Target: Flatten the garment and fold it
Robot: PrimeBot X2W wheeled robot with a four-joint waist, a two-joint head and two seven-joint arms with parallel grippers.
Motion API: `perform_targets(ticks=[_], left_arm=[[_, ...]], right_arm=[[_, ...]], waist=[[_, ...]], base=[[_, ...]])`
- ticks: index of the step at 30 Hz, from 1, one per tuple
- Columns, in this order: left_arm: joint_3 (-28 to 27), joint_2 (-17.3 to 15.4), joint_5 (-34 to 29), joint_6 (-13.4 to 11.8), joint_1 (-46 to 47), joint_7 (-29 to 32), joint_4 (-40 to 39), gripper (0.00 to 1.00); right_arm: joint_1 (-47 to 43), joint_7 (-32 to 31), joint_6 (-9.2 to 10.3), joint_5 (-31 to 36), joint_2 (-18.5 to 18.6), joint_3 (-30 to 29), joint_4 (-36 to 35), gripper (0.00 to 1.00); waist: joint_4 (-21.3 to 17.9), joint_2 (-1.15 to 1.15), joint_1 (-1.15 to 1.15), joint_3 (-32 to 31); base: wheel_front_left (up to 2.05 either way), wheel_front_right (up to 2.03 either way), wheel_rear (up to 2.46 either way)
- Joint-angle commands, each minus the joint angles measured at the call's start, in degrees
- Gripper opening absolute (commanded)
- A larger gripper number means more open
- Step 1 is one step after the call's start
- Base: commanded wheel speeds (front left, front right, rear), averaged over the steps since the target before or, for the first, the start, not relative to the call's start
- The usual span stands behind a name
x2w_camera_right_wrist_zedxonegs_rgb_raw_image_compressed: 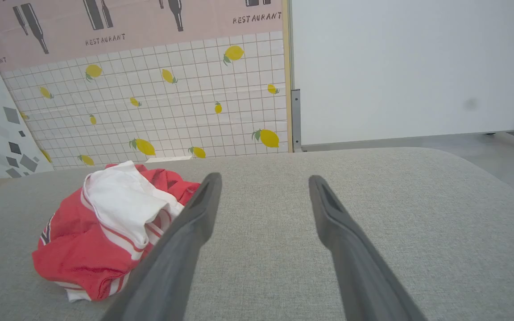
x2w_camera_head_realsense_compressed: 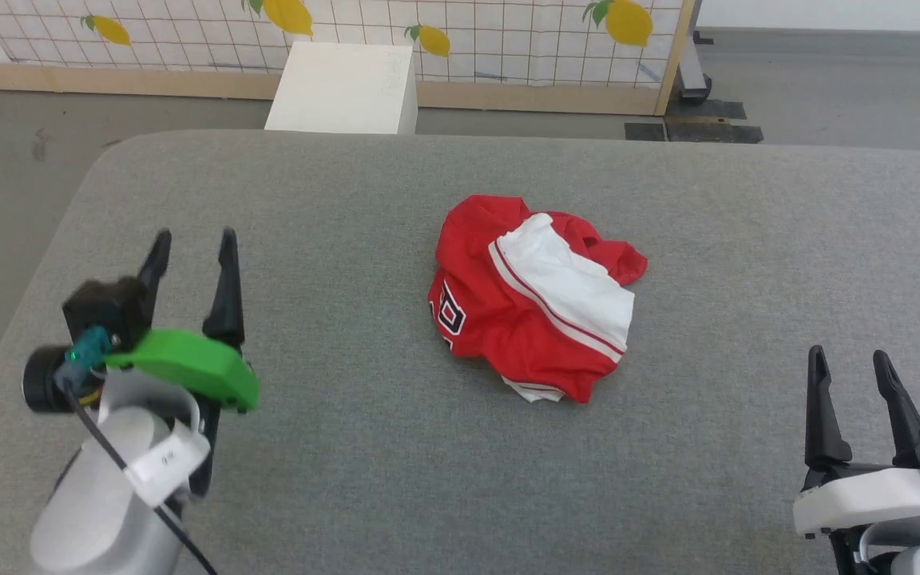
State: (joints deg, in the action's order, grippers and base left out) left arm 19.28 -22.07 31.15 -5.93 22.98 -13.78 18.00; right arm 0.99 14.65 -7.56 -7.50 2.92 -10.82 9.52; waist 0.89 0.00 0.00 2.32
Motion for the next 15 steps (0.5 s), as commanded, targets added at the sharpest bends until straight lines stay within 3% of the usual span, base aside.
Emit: perform_targets(ticks=[1, 15], left_arm=[[0.08, -0.37, -0.26, -0.48, -2.12, -0.37, -0.82, 1.0], [1.4, 1.28, 2.24, -1.75, -11.81, 0.75, -3.61, 1.0]], right_arm=[[0.15, 0.35, 0.08, 0.24, -0.04, 0.29, -0.17, 1.0], [-0.44, 0.35, 0.08, -0.9, -0.04, 1.87, 1.02, 1.0]], waist=[[-0.11, 0.0, 0.0, 0.09], [-0.57, 0.0, 0.0, 0.62]], base=[[0.0, 0.0, 0.0], [0.0, 0.0, 0.0]])
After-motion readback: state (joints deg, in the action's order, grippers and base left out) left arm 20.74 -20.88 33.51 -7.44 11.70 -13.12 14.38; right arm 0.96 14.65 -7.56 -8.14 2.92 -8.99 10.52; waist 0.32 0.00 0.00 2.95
